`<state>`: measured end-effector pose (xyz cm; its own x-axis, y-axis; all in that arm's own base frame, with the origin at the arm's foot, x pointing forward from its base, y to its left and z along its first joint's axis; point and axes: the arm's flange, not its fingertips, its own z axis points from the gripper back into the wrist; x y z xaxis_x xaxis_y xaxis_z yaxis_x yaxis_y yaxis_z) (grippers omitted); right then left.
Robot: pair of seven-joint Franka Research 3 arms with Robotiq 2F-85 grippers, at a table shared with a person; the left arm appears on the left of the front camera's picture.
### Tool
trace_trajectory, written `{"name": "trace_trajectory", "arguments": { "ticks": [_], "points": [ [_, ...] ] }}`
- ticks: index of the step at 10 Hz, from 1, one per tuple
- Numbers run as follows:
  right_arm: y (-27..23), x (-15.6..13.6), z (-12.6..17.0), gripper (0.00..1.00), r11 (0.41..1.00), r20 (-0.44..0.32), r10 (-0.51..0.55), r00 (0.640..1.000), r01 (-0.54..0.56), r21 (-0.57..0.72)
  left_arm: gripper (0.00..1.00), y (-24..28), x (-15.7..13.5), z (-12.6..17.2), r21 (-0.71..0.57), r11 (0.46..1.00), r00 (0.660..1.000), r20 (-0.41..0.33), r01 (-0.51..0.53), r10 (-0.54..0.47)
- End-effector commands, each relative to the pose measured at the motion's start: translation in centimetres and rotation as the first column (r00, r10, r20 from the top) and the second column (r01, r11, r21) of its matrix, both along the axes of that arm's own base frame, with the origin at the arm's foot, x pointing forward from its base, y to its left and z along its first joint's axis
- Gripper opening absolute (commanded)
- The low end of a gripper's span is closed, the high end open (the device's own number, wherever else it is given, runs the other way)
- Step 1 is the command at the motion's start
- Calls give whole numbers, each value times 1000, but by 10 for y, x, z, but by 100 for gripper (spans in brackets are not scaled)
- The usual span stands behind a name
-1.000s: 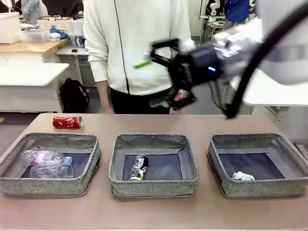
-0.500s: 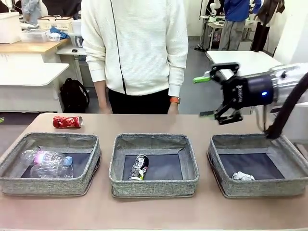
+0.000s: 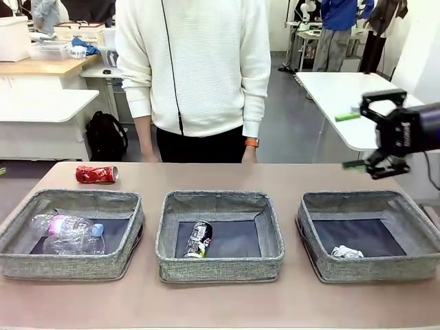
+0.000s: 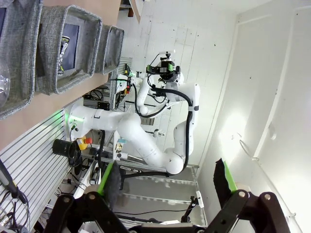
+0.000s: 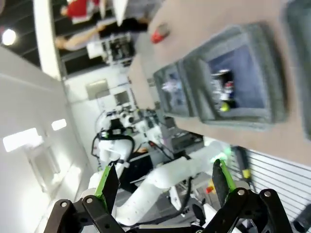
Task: Sort the waste into the appropriate baskets.
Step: Place the picked waste into the Fabric basket indicated by the person, then pick up the waste item pointed out by the person.
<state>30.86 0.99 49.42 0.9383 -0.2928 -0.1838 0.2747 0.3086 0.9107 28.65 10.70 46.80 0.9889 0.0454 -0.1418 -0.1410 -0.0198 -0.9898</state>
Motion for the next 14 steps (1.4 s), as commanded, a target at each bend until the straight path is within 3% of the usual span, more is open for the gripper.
{"name": "trace_trajectory", "arguments": {
  "ticks": [1,2,3,14],
  "points": [
    [-29,-119,-80,100,995,78,-102,992,101,19,100,0,-1,2,-18,1000,1000,20,4,-4],
    [-38,-137,-93,100,977,168,-206,964,194,83,100,0,-1,2,-18,1000,1000,20,4,-4],
    [-35,-7,-3,100,999,6,-45,999,45,-11,100,0,-1,2,-18,1000,1000,20,4,-4],
    [-35,-7,-3,100,999,6,-45,999,45,-11,100,0,-1,2,-18,1000,1000,20,4,-4]
  ]
}}
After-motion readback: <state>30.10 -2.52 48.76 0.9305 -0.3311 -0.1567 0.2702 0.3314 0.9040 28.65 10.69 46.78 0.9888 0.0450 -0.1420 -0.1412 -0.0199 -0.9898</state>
